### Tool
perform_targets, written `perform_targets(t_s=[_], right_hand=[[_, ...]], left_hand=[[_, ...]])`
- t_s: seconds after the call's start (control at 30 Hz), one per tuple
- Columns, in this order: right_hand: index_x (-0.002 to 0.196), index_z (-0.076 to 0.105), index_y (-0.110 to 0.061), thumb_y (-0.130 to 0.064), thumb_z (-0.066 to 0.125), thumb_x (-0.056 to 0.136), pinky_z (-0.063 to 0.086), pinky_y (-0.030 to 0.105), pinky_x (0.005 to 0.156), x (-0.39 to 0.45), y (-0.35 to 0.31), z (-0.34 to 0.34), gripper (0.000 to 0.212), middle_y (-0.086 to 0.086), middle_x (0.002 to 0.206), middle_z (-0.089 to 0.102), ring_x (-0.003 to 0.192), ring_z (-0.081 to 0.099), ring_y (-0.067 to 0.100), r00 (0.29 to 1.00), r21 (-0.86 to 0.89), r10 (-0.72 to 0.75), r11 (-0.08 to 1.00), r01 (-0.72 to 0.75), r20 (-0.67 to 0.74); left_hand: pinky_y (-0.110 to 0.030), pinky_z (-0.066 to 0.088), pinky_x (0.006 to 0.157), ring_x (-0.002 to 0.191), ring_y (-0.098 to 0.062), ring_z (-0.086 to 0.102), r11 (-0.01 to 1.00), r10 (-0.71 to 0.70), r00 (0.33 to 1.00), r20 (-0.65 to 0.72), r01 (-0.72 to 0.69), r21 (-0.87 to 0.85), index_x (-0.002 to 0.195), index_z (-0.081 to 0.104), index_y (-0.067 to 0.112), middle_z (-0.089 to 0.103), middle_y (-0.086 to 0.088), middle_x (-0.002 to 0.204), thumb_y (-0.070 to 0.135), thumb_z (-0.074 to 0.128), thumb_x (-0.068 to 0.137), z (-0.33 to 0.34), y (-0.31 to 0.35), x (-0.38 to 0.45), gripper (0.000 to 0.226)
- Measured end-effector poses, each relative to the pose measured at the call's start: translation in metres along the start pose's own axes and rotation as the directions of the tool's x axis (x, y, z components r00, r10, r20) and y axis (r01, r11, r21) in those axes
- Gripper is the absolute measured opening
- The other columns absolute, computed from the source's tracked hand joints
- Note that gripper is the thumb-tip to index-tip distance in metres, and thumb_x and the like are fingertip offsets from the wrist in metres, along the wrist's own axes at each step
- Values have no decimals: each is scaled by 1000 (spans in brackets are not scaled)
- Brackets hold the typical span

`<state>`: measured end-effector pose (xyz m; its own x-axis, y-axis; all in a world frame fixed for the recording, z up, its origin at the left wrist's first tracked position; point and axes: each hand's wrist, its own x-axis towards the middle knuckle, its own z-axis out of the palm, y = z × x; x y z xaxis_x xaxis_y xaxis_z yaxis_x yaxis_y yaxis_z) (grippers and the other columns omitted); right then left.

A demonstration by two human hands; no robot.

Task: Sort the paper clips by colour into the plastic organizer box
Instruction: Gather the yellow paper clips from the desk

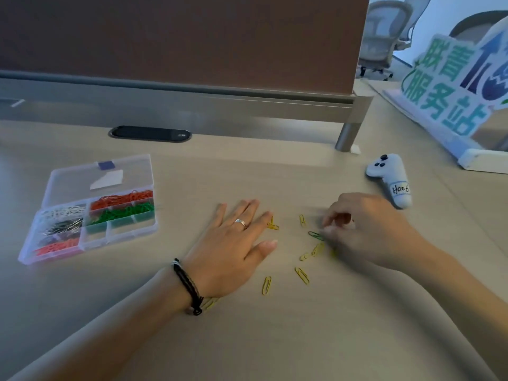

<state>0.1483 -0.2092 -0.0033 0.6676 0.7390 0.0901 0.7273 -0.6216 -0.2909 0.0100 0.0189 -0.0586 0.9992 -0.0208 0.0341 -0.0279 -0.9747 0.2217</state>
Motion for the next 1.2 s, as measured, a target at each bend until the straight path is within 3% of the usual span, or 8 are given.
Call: perform_targets(t_s=[0.2,0.4,0.6,0.73,0.93,1.07,1.13,1.2], right_hand=[[83,65,-22,-27,60,88,46,33,74,16,-27,-3,9,-2,89,60,93,58,23,982,-392,-86,908,146,168],[63,38,-18,-22,59,85,37,31,64,27,-49,-1,30,6,86,62,88,61,30,958,-542,-100,807,236,268],[68,54,-18,-26,53,87,48,41,67,58,-91,-15,21,0,69,55,71,53,21,955,-144,-185,964,222,231],[81,55,-16,-24,44,98,46,46,72,106,-157,23,22,3,76,59,75,54,25,908,171,-388,917,361,161],[69,64,-23,-35,68,91,45,34,61,162,-222,79,25,-7,70,61,69,57,13,904,233,-402,902,363,146],[64,67,-19,-36,80,77,49,34,61,167,-218,79,25,-7,65,64,64,58,9,910,253,-394,900,354,128],[66,64,-22,-41,74,83,49,35,62,158,-193,70,28,-7,67,64,65,58,10,918,252,-391,896,365,61],[89,70,-31,-46,59,94,51,31,81,137,-154,60,19,-14,97,70,90,62,7,928,211,-367,914,346,68]], left_hand=[[-25,2,122,148,2,9,918,59,996,-68,-81,-388,150,37,30,24,7,162,63,15,92,-12,19,5,70],[-30,31,115,137,5,35,924,-78,977,-198,-4,-382,135,55,37,47,19,146,56,34,94,-24,-12,-8,49],[-25,41,106,122,3,50,933,-164,923,-349,30,-360,126,63,30,60,19,127,25,58,97,-39,-39,-34,30],[-21,50,91,104,0,61,886,-374,772,-514,133,-445,112,70,22,68,15,109,7,60,93,-57,-78,-65,26],[-26,56,79,92,-2,64,814,-559,590,-582,261,-519,98,72,25,70,18,100,6,56,92,-66,-124,-97,25],[-24,53,79,91,-10,66,850,-502,523,-689,150,-505,89,72,16,70,13,91,2,54,87,-59,-112,-105,23],[-21,50,83,96,-10,66,809,-521,577,-629,99,-580,90,71,19,70,13,94,0,54,85,-52,-91,-110,26],[-20,47,92,109,-6,63,761,-475,747,-465,84,-643,105,68,27,68,18,110,8,54,87,-42,-66,-111,30]])
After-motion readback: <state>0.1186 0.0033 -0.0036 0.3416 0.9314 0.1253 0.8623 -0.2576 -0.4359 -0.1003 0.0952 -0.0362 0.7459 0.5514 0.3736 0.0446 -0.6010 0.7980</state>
